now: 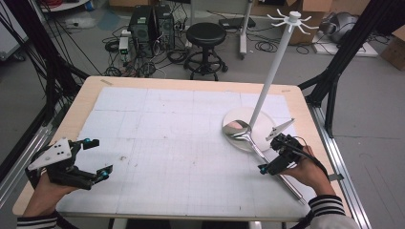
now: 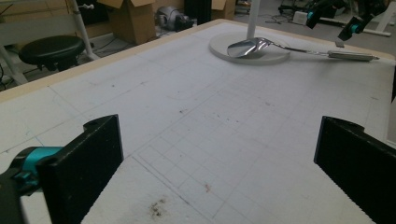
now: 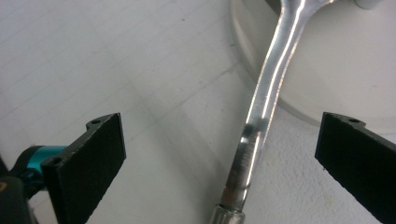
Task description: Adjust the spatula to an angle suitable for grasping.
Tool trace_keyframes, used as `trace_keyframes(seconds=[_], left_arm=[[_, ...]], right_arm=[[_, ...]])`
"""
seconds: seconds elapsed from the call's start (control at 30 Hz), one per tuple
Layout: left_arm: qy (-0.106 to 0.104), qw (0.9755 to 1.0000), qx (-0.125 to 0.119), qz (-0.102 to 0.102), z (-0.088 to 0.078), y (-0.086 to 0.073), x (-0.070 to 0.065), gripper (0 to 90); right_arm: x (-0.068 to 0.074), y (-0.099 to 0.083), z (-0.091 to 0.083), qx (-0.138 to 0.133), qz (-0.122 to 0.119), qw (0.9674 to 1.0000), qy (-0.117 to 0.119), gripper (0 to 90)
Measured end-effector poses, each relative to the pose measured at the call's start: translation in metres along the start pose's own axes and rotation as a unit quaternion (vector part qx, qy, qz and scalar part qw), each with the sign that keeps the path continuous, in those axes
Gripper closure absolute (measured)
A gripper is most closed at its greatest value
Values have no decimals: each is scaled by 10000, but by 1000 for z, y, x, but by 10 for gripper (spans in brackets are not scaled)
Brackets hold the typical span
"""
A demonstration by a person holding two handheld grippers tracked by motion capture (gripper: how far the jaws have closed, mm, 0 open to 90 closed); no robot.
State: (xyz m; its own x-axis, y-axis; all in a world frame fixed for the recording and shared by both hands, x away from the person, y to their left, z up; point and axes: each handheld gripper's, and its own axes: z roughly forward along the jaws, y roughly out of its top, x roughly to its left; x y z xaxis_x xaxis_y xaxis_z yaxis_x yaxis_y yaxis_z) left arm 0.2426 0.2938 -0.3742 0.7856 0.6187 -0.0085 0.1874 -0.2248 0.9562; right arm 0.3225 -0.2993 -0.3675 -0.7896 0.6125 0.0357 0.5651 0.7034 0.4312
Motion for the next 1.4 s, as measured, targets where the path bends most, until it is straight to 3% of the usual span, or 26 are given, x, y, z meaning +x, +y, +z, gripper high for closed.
trace_keyframes(seconds=[0.1, 0.33, 0.4, 0.57, 0.7, 1.1, 1.4], left_arm=[[2, 10000, 3, -20, 0, -1, 0, 18], [-7, 10000, 4, -22, 1, -1, 0, 18], [-4, 10000, 3, -16, 0, -1, 1, 18], [5, 10000, -6, -28, -1, -1, 1, 18], [13, 10000, 17, 5, -1, 0, 1, 18], [8, 10000, 16, 3, 1, 0, 0, 18], [0, 10000, 14, 7, 1, 0, 0, 18]], right_arm=[[-3, -1, 4, -6, 77, 10000, -60, 55], [-8, -1, 13, 149, 227, 9994, -205, 67], [-10, -1, 14, 192, 228, 9991, -301, 152], [-12, -2, 19, 258, 362, 9985, -306, 210], [-13, -3, 21, 291, 450, 9974, -491, 273], [-19, -8, 27, 194, 897, 9949, -427, 433], [-22, -9, 32, 208, 1053, 9935, -366, 518]])
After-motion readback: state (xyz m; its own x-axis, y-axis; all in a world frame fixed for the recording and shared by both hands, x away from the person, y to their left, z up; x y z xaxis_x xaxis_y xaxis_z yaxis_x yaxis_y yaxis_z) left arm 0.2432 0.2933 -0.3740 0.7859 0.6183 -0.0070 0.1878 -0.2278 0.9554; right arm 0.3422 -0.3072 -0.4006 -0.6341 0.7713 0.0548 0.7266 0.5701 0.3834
